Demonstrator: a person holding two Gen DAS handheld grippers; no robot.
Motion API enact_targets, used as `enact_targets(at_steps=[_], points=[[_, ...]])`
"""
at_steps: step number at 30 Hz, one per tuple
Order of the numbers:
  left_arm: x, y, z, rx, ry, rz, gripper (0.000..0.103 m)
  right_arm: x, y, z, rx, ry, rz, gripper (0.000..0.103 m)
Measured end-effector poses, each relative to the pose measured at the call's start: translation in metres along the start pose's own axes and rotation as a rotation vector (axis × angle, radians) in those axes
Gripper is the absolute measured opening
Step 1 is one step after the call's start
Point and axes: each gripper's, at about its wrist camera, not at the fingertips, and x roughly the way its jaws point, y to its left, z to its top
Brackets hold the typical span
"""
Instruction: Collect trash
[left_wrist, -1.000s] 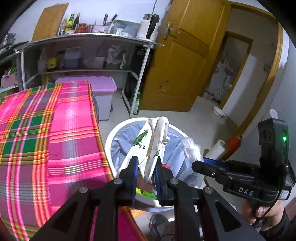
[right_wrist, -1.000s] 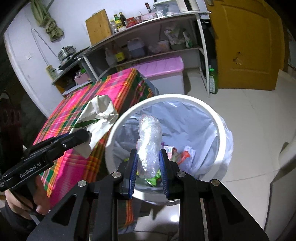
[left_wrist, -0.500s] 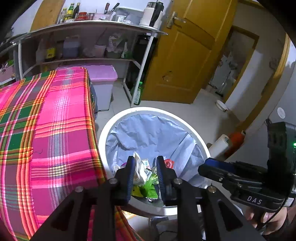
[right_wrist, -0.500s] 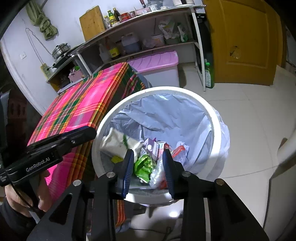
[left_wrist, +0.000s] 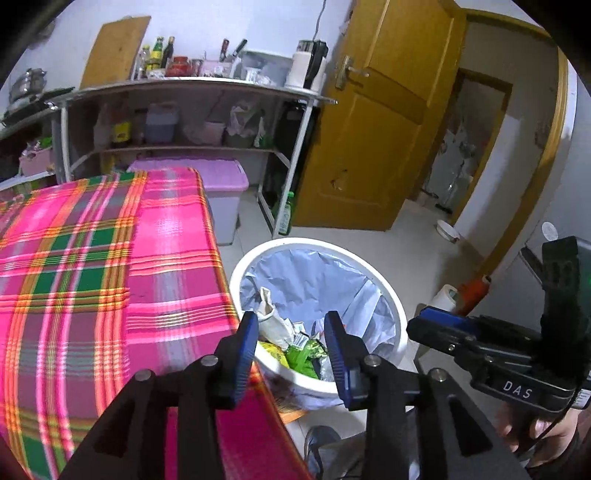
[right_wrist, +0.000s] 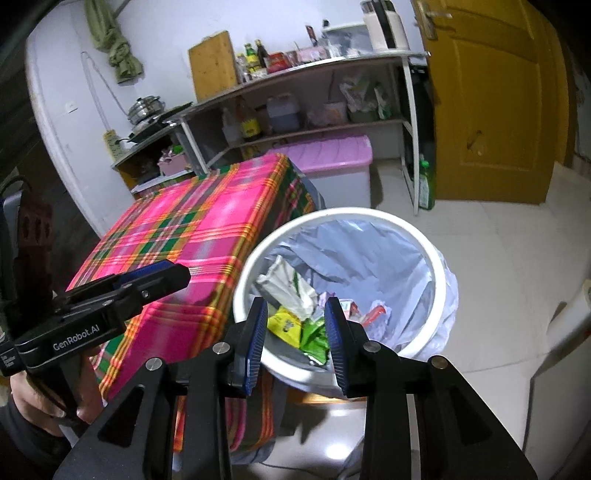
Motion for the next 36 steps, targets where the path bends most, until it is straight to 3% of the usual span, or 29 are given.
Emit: enact_targets(at_steps=[8, 11, 36], points=[[-0.046, 0.0, -0.015, 0.012, -0.063, 0.065, 0.04, -0.025, 0.031, -0.012, -0.065, -0.034, 0.022, 0.034], [-0.061, -0.003, -0.023, 0.027, -0.081, 0.088, 0.04, -0.032, 0.038, -0.021, -0.083, -0.04, 0.025, 0.046], [-0.129, -0.001, -0.085, 0.001, -0.143, 0.185, 0.04, -0.057, 0.072, -0.065, -0.171, -0.038, 0.027, 0.047]])
